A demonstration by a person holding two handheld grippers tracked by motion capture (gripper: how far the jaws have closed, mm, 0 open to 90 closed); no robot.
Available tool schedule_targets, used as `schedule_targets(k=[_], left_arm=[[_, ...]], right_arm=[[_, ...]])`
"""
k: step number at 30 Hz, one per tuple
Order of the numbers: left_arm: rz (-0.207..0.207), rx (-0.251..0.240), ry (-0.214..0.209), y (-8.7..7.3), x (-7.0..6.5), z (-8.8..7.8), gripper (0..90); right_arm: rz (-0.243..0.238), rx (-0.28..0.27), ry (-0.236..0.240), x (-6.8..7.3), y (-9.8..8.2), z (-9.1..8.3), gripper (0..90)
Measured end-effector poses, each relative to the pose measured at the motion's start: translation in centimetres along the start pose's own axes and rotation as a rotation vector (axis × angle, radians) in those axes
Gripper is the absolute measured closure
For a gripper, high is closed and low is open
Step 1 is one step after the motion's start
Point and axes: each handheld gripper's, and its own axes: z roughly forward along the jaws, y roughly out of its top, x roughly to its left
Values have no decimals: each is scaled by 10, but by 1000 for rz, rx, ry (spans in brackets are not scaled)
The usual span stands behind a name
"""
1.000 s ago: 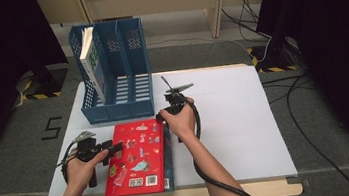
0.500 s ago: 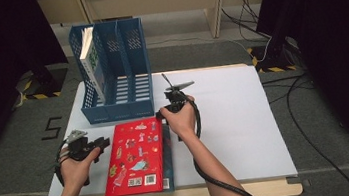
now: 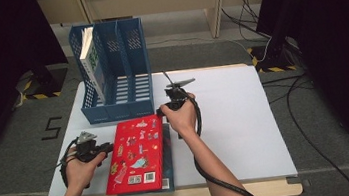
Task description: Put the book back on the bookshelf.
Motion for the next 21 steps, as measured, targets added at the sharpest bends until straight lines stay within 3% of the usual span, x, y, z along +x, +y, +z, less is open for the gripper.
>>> schedule_targets(k=[3, 6, 10, 16, 21], left_arm=[[4, 5, 3, 0, 0, 1, 780], [5, 12, 6, -1, -1, 1, 785], [5, 7, 13, -1, -2, 2, 793], [14, 7, 31, -2, -5, 3, 809], [7, 7, 33, -3, -5, 4, 811]], right_arm=[[4, 6, -5, 1, 1, -1, 729], [8, 22, 7, 1, 1, 2, 646], [27, 42, 2, -3, 0, 5, 643], [86, 32, 52, -8, 0, 4, 630], [78, 29, 44, -5, -1, 3, 624]])
